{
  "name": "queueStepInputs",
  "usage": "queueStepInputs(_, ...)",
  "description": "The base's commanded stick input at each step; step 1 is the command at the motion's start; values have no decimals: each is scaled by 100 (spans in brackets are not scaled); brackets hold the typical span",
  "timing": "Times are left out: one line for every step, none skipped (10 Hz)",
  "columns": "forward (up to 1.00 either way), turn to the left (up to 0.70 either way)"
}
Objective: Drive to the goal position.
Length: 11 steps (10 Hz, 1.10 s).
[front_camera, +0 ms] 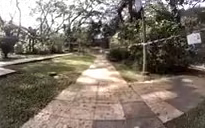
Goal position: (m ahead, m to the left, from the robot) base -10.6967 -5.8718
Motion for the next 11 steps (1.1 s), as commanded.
queueStepInputs(70,0)
queueStepInputs(70,0)
queueStepInputs(70,0)
queueStepInputs(70,0)
queueStepInputs(70,0)
queueStepInputs(70,0)
queueStepInputs(70,0)
queueStepInputs(70,0)
queueStepInputs(70,0)
queueStepInputs(70,0)
queueStepInputs(70,0)
